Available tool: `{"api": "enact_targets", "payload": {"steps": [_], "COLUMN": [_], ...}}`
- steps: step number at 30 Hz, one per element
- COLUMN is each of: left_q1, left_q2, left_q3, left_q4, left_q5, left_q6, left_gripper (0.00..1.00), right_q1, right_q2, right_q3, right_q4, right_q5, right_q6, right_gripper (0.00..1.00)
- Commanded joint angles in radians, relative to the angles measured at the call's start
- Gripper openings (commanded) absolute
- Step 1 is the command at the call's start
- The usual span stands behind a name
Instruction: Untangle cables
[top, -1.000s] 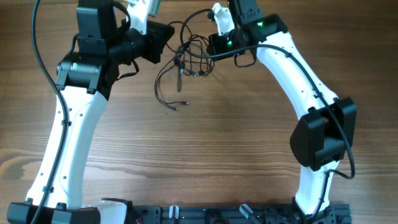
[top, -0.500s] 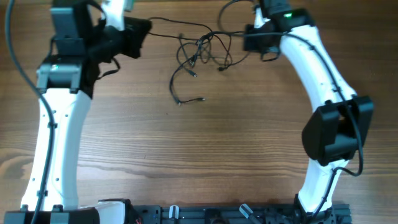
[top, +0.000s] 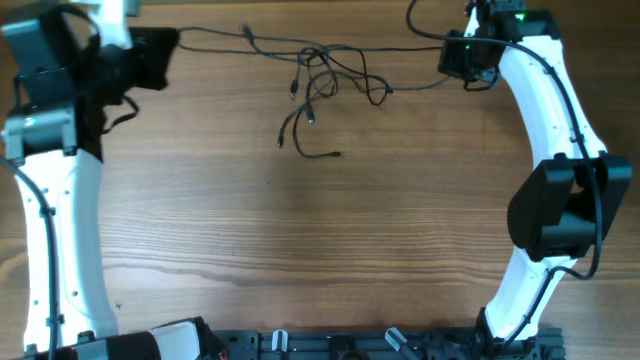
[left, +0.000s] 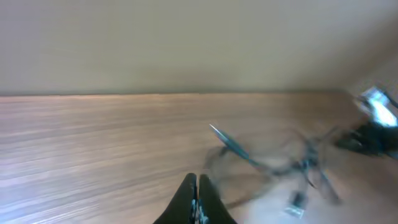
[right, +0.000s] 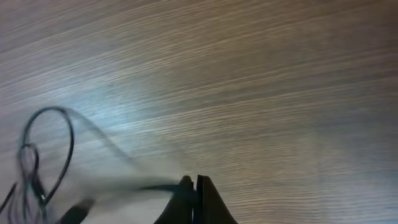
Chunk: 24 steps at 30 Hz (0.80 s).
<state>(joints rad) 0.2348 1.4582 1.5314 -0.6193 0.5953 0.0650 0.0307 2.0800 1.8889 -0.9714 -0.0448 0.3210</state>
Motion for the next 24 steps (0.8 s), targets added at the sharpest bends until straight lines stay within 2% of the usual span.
{"api": "enact_targets", "payload": {"steps": [1,6,14,19,24], "left_q1": [0.123,0.228,0.202,0.152,0.078], "left_q2": [-0.034,-0.034,-0.034,-0.033,-0.031], "left_q3": [0.014,0.014,0.014,0.014,0.013], "left_q4": [0.009,0.009,-0.002,-0.014,-0.029], "left_q5": [0.014,0.127,0.134,0.134,0.134], "left_q6": [-0.022,-0.029,-0.029,-0.029,-0.029], "left_gripper": [0.04,0.04,0.05,0.22,0.24], "right_q1": [-0.084,-0.116,-0.106,-0.106,-0.091], "right_q2": [0.024,0.024,0.024,0.024,0.024], "right_q3": [-0.068,-0.160,-0.174,-0.174,-0.174], "right_q4": [0.018,0.072,0.077,0.077,0.065], "right_q5": [0.067,0.060,-0.008,-0.146,-0.167], "right_q6": [0.022,0.015,-0.009,-0.056,-0.075], "right_gripper": [0.05,0.05,0.05,0.05,0.05]}}
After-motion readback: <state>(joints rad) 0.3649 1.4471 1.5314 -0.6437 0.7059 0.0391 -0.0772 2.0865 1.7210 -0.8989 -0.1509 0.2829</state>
